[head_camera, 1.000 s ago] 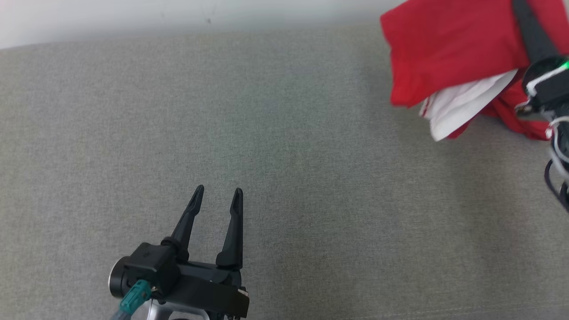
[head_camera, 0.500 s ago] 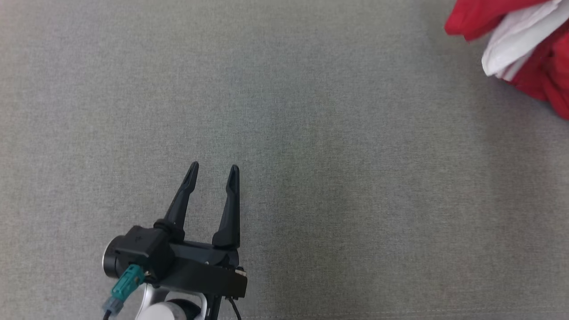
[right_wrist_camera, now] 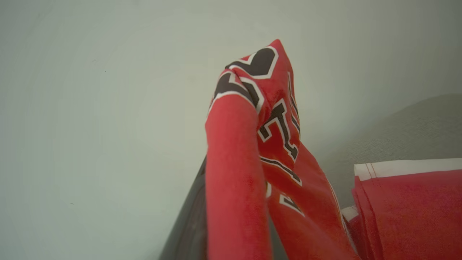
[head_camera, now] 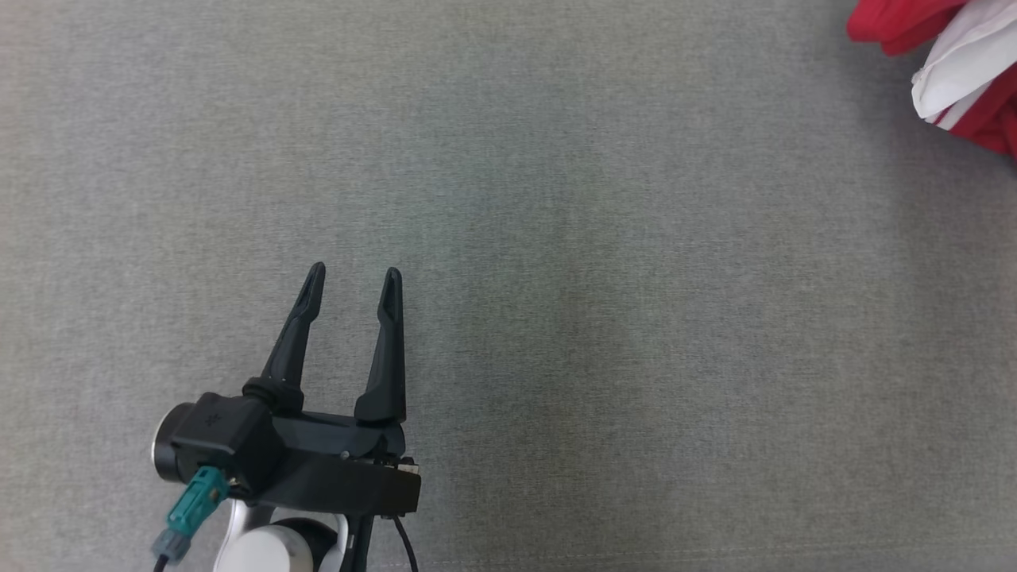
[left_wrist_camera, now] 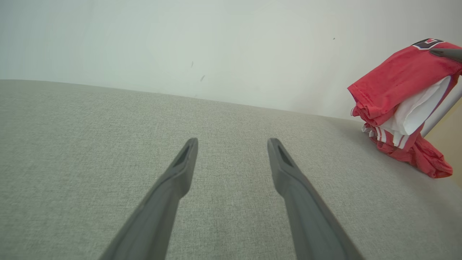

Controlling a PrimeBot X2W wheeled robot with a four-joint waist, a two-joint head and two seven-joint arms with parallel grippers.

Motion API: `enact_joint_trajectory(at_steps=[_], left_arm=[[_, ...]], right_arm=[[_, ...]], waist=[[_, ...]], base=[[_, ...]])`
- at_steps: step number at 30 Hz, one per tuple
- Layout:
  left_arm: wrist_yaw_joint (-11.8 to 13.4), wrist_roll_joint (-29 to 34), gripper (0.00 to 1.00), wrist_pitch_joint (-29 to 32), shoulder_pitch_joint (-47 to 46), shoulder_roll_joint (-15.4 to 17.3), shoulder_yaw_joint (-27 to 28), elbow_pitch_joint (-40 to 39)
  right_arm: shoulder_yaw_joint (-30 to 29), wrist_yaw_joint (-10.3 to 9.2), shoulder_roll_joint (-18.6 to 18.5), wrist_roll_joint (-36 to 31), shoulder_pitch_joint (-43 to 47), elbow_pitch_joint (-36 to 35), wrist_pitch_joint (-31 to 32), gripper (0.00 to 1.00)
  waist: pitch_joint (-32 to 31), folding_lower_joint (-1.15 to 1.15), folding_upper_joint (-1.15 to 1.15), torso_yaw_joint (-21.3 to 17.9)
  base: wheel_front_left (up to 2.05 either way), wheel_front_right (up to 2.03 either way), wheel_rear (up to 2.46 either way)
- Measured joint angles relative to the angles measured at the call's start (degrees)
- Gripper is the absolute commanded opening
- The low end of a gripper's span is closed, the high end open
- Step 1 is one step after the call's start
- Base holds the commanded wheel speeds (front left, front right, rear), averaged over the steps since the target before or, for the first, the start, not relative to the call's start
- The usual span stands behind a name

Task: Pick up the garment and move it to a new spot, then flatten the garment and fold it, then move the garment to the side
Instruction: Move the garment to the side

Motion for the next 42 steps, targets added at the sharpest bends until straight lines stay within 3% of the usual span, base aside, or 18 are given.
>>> enact_joint_trajectory(at_steps=[8,17,32,34,35,42], left_arm=[[0.00,0.79,1.00,0.08,-0.24,1.22,0.09,-0.93],[-1.23,2.92,1.00,1.43,-3.19,1.23,-3.45,-2.18],[-3.64,4.39,1.00,4.49,-7.05,0.85,-9.84,-1.60],[-4.07,4.58,1.00,4.79,-7.08,0.81,-10.40,-0.98],[-4.07,4.81,1.00,4.95,-7.21,0.79,-10.73,-0.70],[-4.12,5.46,1.00,5.37,-8.16,0.66,-11.54,-0.03]], right_arm=[[-1.27,1.61,-1.20,0.14,0.40,3.61,-1.37,0.00],[-2.54,2.68,-2.63,1.15,5.92,9.68,-2.59,0.00],[-1.45,4.11,0.37,0.70,8.44,17.96,-5.63,0.00],[-1.14,4.26,0.56,0.00,8.43,18.93,-6.37,0.47],[-1.07,4.34,0.67,-0.03,8.42,19.56,-6.67,1.00],[-0.59,4.43,2.11,-1.32,8.50,22.92,-9.67,1.00]], waist=[[0.77,0.00,0.00,-2.53],[2.24,0.00,0.00,-4.45],[3.96,0.00,0.00,-6.89],[4.07,0.00,0.00,-7.11],[4.12,0.00,0.00,-7.18],[3.83,0.00,0.00,-7.95]], base=[[0.00,0.00,0.00],[0.00,0.00,0.00],[0.00,0.00,0.00],[0.00,0.00,0.00],[0.00,0.00,0.00],[0.00,0.00,0.00]])
